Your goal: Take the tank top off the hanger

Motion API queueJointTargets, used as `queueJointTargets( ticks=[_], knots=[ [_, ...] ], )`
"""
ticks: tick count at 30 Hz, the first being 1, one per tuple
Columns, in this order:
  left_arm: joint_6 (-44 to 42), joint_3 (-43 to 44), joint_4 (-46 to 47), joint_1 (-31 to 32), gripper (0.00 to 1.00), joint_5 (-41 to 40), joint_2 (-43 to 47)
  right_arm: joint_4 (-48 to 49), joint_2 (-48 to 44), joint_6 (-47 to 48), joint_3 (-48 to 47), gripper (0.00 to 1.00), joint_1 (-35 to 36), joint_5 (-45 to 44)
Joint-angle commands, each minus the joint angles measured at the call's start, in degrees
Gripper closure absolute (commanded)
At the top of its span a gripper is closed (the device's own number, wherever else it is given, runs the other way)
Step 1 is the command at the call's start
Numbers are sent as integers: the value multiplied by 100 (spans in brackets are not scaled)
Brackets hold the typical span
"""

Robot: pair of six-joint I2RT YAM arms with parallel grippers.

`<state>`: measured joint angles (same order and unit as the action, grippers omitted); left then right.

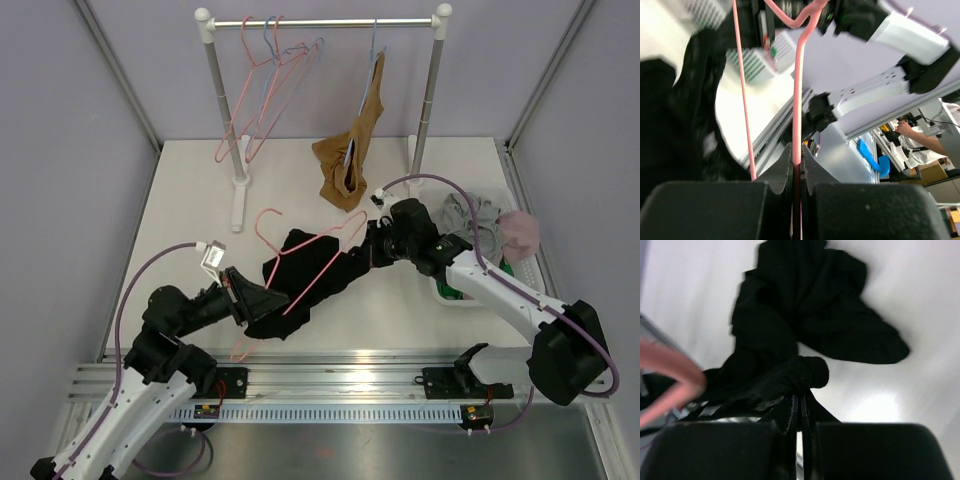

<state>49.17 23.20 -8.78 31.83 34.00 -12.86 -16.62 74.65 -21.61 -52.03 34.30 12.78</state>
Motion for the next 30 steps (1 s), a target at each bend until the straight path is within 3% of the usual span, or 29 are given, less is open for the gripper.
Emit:
queueJointTargets(
  ticks=[1,7,12,21,25,30],
  knots=[
    [67,395,1878,25,100,126,-409,423,-538,-282,140,100,-3,1331],
    [-337,484,3723,60,100,-743,-612,661,-1417,-599,545,100,15,2668],
    [-1399,781,5279,77,100,-1264,-1173,-621,-1945,-64,290,100,585,2046],
    [-2929,1108,6897,95,100,-2353,-2606,-1449,-3008,-116,264,100,709,859],
    [-2879,1159,6277,95,100,-2950,-2432,-1888,-3579,-89,62,100,701,384],
    [-2535,2064,3026,95,100,-2986,-2308,-1915,-3547,-177,35,100,709,366]
  ],
)
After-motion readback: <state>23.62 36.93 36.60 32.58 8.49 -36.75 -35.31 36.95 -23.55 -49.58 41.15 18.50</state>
